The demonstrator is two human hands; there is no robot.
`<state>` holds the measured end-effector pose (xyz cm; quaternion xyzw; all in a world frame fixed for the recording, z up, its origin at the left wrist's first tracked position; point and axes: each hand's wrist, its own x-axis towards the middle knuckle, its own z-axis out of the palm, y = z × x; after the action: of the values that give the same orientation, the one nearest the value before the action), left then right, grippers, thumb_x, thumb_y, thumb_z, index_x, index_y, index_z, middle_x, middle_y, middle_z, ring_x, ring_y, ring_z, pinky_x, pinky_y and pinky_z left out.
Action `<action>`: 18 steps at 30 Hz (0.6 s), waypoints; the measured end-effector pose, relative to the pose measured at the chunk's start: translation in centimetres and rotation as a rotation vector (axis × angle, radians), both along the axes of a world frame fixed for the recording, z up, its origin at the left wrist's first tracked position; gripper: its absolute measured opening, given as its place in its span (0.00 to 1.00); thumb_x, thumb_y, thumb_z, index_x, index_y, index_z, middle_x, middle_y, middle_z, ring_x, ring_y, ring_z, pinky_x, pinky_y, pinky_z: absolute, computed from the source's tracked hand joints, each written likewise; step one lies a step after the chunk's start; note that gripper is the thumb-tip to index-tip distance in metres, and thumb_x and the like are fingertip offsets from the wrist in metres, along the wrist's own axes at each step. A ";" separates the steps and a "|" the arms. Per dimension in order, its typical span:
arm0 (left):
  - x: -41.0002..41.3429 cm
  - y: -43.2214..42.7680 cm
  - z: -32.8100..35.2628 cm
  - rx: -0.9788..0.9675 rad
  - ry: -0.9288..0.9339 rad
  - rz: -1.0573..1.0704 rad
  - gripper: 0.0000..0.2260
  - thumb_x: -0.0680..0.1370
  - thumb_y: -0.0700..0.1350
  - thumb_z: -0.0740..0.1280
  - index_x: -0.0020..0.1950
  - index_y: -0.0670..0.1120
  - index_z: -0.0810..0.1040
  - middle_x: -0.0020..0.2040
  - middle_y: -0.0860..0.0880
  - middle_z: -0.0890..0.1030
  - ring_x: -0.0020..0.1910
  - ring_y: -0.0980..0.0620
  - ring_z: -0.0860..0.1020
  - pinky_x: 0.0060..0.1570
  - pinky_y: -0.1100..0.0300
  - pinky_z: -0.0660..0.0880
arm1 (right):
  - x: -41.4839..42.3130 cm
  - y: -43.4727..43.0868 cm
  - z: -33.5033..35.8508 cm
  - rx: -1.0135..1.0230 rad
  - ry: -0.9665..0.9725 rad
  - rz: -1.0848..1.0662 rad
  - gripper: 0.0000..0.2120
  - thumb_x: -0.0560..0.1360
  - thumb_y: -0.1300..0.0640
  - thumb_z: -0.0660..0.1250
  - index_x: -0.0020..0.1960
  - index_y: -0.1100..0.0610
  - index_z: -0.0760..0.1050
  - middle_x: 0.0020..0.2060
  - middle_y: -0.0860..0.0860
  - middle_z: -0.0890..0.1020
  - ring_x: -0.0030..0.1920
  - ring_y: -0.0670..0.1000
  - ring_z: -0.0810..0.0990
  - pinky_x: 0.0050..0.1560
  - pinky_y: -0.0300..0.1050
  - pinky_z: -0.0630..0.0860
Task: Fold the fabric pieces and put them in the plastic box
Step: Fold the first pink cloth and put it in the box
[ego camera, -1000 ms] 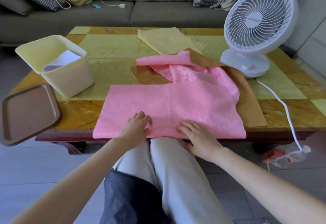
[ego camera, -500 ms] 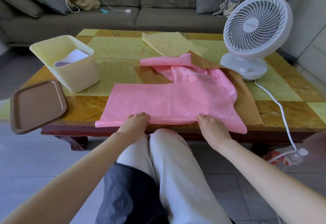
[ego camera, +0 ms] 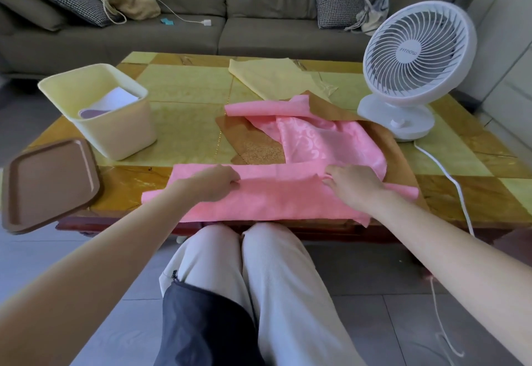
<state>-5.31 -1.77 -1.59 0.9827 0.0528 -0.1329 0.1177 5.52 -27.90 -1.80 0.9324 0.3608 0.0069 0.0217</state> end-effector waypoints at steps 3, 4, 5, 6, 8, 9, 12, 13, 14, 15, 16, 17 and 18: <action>2.4 0.7 -0.2 0.040 -0.064 0.073 0.11 0.81 0.43 0.55 0.51 0.41 0.77 0.51 0.42 0.79 0.51 0.42 0.76 0.51 0.53 0.70 | 1.8 1.8 0.0 0.003 -0.061 -0.050 0.13 0.82 0.53 0.53 0.56 0.58 0.73 0.46 0.54 0.80 0.43 0.57 0.78 0.38 0.46 0.66; 3.1 0.8 -0.4 0.061 -0.068 0.091 0.11 0.81 0.43 0.55 0.50 0.43 0.77 0.50 0.43 0.79 0.51 0.43 0.76 0.52 0.52 0.70 | 2.3 2.2 -0.2 0.002 -0.075 -0.065 0.13 0.82 0.54 0.53 0.56 0.58 0.73 0.46 0.55 0.80 0.45 0.57 0.78 0.38 0.46 0.66; 3.8 1.0 -0.7 0.080 -0.061 0.105 0.11 0.81 0.43 0.55 0.49 0.44 0.76 0.50 0.43 0.79 0.51 0.43 0.76 0.54 0.51 0.69 | 2.9 2.7 -0.5 -0.006 -0.080 -0.081 0.12 0.82 0.55 0.54 0.57 0.59 0.73 0.47 0.55 0.80 0.46 0.58 0.78 0.39 0.46 0.67; 4.4 1.1 -1.1 0.095 -0.047 0.117 0.10 0.81 0.43 0.55 0.48 0.45 0.75 0.49 0.44 0.78 0.51 0.43 0.76 0.57 0.49 0.68 | 3.3 3.0 -0.9 -0.020 -0.078 -0.097 0.12 0.81 0.56 0.54 0.58 0.59 0.73 0.49 0.56 0.80 0.48 0.58 0.78 0.40 0.46 0.68; 5.3 1.3 -2.2 0.115 -0.010 0.122 0.09 0.81 0.43 0.55 0.48 0.45 0.75 0.51 0.45 0.79 0.52 0.44 0.76 0.61 0.47 0.67 | 3.9 3.7 -1.7 -0.055 -0.053 -0.121 0.11 0.80 0.60 0.55 0.59 0.59 0.73 0.51 0.56 0.80 0.51 0.58 0.78 0.44 0.48 0.71; 5.6 1.3 -2.7 0.108 0.005 0.122 0.09 0.81 0.43 0.56 0.51 0.44 0.76 0.52 0.45 0.79 0.53 0.44 0.76 0.63 0.46 0.66 | 4.1 3.9 -2.2 -0.059 -0.028 -0.125 0.11 0.80 0.62 0.55 0.59 0.60 0.73 0.52 0.56 0.79 0.52 0.58 0.77 0.47 0.48 0.72; 6.4 1.7 -3.8 0.026 -0.012 0.118 0.11 0.81 0.43 0.58 0.59 0.45 0.76 0.57 0.46 0.78 0.56 0.45 0.76 0.63 0.47 0.68 | 4.7 4.5 -3.3 -0.004 0.057 -0.112 0.11 0.80 0.59 0.55 0.57 0.60 0.73 0.53 0.55 0.79 0.54 0.57 0.75 0.52 0.50 0.73; 6.6 1.9 -4.1 -0.003 -0.016 0.105 0.11 0.80 0.43 0.59 0.60 0.45 0.76 0.59 0.46 0.76 0.55 0.45 0.76 0.61 0.47 0.71 | 4.8 4.8 -3.5 0.006 0.082 -0.101 0.12 0.80 0.56 0.55 0.57 0.60 0.73 0.54 0.55 0.78 0.54 0.57 0.74 0.53 0.51 0.73; 6.7 2.0 -4.3 -0.026 -0.014 0.089 0.11 0.80 0.44 0.59 0.60 0.44 0.75 0.60 0.46 0.74 0.55 0.45 0.76 0.59 0.48 0.72 | 4.8 5.1 -3.7 0.008 0.103 -0.087 0.13 0.80 0.54 0.55 0.57 0.60 0.72 0.54 0.54 0.77 0.55 0.56 0.74 0.54 0.51 0.72; 6.7 2.1 -4.5 -0.041 -0.011 0.075 0.11 0.80 0.44 0.59 0.60 0.44 0.75 0.61 0.46 0.72 0.54 0.46 0.76 0.58 0.48 0.73 | 4.9 5.4 -3.8 0.005 0.119 -0.076 0.14 0.81 0.52 0.55 0.58 0.60 0.72 0.55 0.54 0.77 0.55 0.56 0.74 0.55 0.51 0.72; 6.8 2.2 -4.7 -0.047 -0.015 0.067 0.11 0.81 0.45 0.59 0.61 0.44 0.75 0.61 0.46 0.71 0.53 0.46 0.76 0.58 0.48 0.73 | 4.9 5.7 -4.0 0.010 0.131 -0.070 0.15 0.81 0.51 0.55 0.57 0.60 0.72 0.54 0.54 0.77 0.55 0.56 0.74 0.54 0.50 0.72; 6.8 2.3 -4.8 -0.047 -0.025 0.063 0.12 0.81 0.45 0.58 0.61 0.44 0.74 0.60 0.46 0.70 0.53 0.46 0.76 0.58 0.48 0.73 | 5.0 6.0 -4.2 0.023 0.142 -0.069 0.15 0.81 0.51 0.55 0.56 0.60 0.72 0.53 0.54 0.77 0.54 0.55 0.74 0.52 0.49 0.72; 6.9 2.4 -4.9 -0.048 -0.039 0.062 0.12 0.81 0.45 0.58 0.61 0.44 0.74 0.59 0.46 0.70 0.52 0.46 0.75 0.57 0.48 0.73 | 5.1 6.4 -4.3 0.040 0.152 -0.073 0.14 0.81 0.51 0.55 0.54 0.61 0.72 0.53 0.55 0.77 0.52 0.56 0.74 0.48 0.48 0.71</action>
<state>1.61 0.65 -6.52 0.9799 0.0779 -0.1110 0.1465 10.59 -21.55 -6.10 0.9430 0.3269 -0.0577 -0.0242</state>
